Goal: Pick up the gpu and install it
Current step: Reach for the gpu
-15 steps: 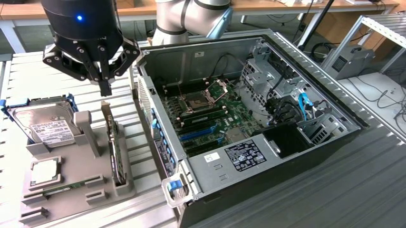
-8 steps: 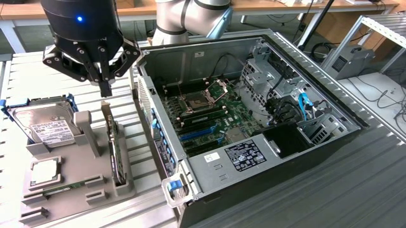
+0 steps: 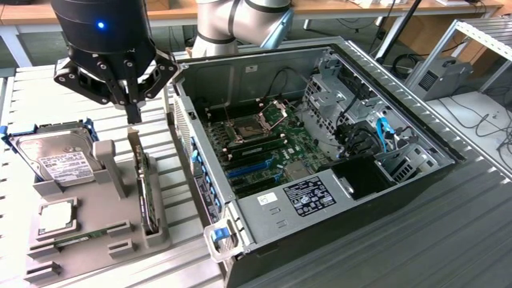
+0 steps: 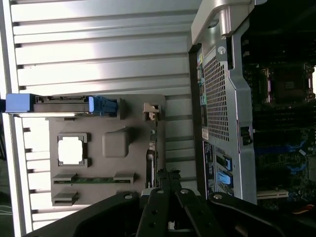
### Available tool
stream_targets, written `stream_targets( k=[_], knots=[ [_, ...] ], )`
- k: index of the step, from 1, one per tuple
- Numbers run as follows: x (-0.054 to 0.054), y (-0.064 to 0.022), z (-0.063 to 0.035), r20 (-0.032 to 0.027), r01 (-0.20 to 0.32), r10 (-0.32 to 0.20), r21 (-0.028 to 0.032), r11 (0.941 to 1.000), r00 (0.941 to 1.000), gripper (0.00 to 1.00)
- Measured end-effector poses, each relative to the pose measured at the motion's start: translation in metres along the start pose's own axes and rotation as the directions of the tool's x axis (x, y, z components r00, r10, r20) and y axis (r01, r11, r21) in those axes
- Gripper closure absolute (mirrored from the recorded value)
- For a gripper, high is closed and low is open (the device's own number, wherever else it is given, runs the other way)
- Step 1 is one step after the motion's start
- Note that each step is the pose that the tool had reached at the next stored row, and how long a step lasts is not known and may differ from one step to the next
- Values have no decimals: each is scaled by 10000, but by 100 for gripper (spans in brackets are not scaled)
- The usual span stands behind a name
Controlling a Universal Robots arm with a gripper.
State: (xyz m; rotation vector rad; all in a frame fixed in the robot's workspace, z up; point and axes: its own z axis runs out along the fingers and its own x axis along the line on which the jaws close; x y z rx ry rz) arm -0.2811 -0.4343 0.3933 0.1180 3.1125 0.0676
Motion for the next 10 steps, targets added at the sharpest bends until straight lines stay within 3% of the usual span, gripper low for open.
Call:
stream_targets(
  k=[10],
  knots=[
    [-2, -24, -1, 0, 0, 0, 0, 10000, 10000, 89]
  ],
)
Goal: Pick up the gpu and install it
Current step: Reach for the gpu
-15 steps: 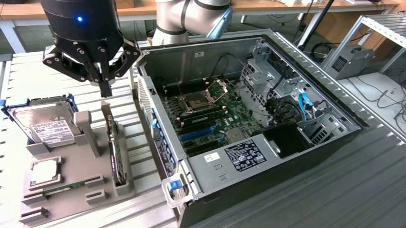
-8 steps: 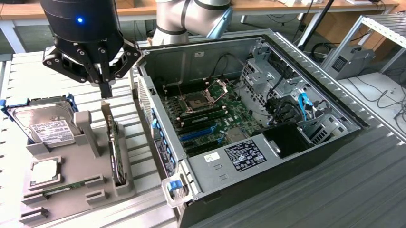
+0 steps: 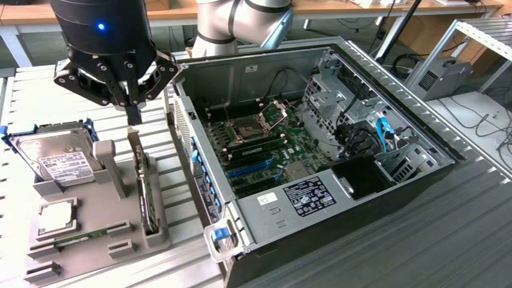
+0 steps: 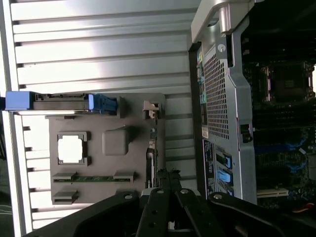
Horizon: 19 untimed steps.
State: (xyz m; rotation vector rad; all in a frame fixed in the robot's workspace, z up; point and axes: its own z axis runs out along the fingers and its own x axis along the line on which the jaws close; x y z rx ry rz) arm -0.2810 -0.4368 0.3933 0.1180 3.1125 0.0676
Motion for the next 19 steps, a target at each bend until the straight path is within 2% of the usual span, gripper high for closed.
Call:
stream_targets(
  k=[19],
  knots=[
    [-4, -49, -2, 0, 0, 0, 0, 10000, 10000, 89]
  ],
)
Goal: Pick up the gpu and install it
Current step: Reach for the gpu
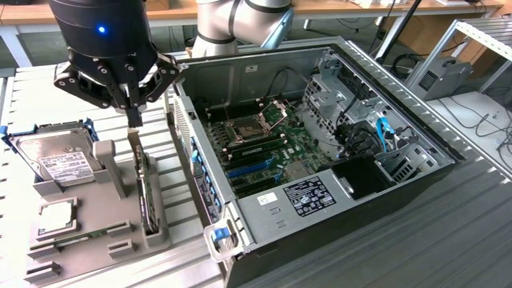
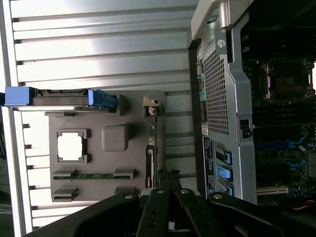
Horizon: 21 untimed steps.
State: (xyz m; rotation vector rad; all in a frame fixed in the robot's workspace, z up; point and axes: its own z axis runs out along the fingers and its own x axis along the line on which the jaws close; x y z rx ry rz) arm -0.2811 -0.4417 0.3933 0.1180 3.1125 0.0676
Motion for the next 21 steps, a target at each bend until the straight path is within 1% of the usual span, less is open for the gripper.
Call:
stream_targets(
  k=[21],
  knots=[
    [-4, -49, -2, 0, 0, 0, 0, 10000, 10000, 89]
  ],
)
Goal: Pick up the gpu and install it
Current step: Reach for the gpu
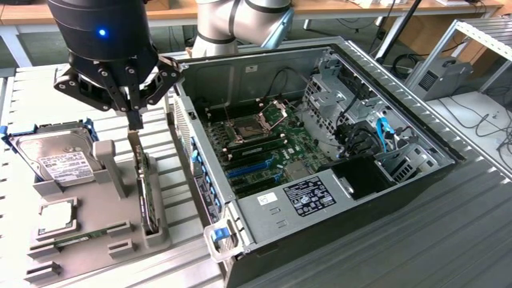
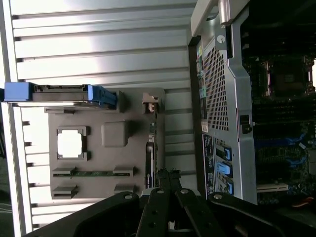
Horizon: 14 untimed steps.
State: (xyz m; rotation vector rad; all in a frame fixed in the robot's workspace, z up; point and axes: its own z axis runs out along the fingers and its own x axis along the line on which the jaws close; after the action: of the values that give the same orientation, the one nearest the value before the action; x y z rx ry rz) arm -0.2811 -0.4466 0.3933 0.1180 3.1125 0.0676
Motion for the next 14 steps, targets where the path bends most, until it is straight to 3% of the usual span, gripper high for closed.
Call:
stream_targets(
  k=[14],
  knots=[
    [-3, -34, -1, 0, 0, 0, 0, 10000, 10000, 89]
  ],
)
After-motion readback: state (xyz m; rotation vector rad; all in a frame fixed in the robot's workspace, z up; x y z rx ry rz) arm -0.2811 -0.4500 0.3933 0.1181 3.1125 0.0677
